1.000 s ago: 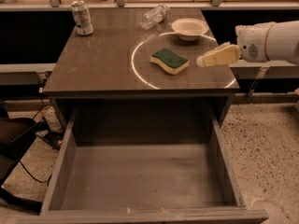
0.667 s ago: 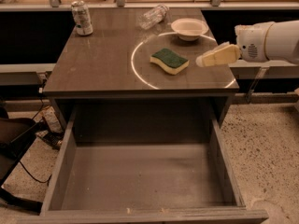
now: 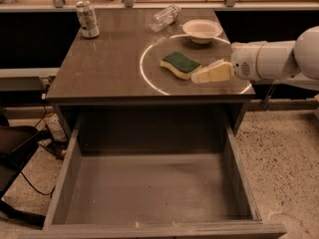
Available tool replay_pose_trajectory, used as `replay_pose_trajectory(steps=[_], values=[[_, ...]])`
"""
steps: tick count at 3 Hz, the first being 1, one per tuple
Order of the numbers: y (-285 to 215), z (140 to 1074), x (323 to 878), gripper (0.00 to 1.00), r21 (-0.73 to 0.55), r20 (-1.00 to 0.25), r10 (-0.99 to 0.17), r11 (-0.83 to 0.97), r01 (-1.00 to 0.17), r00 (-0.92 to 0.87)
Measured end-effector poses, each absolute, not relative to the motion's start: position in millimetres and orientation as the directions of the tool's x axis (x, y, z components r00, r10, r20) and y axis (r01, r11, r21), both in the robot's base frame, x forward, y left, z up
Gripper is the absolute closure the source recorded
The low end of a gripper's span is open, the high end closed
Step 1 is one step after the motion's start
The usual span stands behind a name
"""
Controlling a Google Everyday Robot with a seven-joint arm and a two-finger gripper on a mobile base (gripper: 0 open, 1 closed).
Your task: Move sponge near 7up can
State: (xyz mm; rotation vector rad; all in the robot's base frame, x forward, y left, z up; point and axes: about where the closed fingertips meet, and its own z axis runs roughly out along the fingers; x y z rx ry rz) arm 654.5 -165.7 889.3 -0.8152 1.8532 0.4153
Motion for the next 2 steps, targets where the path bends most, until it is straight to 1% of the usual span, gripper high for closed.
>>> replay_pose_trajectory(steps=[1,2], values=[[-147.8,869.8,661.3,0.0,-0.046,-0.91,-0.322,0.701,-0.712,-0.259],[-127.3,856.7,682.3,0.0,-0.012,-0.926,-0.286,0.676,-0.737,-0.247]])
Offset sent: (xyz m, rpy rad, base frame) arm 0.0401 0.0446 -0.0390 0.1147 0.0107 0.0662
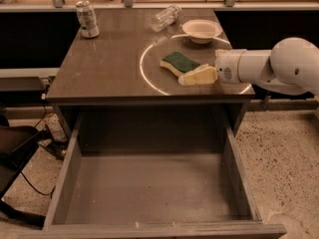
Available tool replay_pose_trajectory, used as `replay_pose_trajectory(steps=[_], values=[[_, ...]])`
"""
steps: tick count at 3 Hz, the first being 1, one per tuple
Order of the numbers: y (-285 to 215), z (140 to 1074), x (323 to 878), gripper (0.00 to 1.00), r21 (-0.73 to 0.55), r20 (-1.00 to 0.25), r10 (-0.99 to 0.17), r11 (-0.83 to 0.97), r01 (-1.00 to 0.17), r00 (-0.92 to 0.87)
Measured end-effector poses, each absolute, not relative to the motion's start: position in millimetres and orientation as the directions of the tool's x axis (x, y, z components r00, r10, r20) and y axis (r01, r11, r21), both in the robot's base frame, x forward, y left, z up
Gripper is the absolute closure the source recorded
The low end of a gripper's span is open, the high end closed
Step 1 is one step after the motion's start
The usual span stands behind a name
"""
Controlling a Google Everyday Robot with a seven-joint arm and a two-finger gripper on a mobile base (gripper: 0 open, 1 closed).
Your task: Move sponge near 7up can
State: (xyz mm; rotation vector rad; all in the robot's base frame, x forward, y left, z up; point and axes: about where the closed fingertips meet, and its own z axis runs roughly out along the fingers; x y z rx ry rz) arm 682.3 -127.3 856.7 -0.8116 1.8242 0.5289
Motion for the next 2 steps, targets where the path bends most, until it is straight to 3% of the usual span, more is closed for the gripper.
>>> replay_pose_trajectory(steps=[2], values=[[-100.9,841.9,705.9,0.0,0.032,-0.936,-0.247,0.647,-0.762,-0.249]])
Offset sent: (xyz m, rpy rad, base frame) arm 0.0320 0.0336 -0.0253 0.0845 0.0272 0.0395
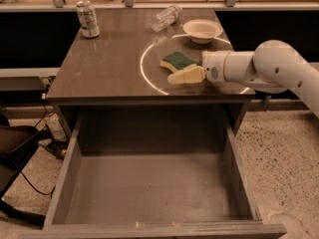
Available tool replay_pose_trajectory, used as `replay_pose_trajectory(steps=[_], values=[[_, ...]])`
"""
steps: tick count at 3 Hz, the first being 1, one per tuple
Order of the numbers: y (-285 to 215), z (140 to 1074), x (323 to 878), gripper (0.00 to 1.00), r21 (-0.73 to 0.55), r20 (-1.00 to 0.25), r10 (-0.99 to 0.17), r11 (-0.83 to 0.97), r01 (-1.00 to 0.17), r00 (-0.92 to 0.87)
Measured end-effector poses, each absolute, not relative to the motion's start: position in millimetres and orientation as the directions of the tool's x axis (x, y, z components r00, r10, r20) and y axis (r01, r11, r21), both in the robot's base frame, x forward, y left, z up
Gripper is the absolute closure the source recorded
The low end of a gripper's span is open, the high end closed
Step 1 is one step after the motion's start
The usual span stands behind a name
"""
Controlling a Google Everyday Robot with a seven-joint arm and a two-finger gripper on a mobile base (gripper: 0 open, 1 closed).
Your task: Move sponge near 7up can
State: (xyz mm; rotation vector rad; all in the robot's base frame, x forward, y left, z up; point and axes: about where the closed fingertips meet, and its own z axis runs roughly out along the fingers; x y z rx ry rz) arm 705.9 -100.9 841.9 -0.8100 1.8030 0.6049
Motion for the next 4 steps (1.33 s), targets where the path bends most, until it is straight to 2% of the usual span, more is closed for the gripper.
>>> replay_pose_trajectory(steps=[1,3,4], values=[[-94.8,831.2,706.0,0.18,0.056,-0.938,-0.226,0.646,-0.761,-0.261],[-90.0,830.3,706.0,0.64,0.058,-0.938,-0.227,0.64,-0.766,-0.261],[-89.8,831.0,706.0,0.96,0.058,-0.938,-0.227,0.64,-0.766,-0.261]])
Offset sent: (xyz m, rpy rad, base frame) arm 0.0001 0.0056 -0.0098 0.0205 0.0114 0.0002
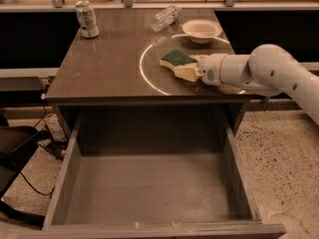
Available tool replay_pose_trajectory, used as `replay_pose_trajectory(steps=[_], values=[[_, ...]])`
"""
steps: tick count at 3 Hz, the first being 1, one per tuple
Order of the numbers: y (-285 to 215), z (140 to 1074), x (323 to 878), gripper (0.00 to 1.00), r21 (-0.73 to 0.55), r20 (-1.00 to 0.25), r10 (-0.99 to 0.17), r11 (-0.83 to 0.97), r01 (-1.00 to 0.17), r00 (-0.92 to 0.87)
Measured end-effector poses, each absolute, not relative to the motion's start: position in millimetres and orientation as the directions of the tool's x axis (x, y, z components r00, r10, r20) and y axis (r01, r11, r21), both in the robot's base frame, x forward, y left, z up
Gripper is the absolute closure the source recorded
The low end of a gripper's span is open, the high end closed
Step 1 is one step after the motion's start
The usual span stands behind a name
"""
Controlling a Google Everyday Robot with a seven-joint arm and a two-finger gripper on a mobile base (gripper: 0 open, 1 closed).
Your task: Move sponge near 7up can
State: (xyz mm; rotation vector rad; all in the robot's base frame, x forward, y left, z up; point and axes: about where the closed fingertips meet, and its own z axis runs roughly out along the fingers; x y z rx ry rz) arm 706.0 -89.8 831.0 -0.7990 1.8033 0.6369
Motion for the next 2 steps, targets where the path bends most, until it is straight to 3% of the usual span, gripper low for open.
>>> replay_pose_trajectory(steps=[2], values=[[-89.8,831.4,706.0,1.0,0.058,-0.938,-0.227,0.64,-0.766,-0.261]])
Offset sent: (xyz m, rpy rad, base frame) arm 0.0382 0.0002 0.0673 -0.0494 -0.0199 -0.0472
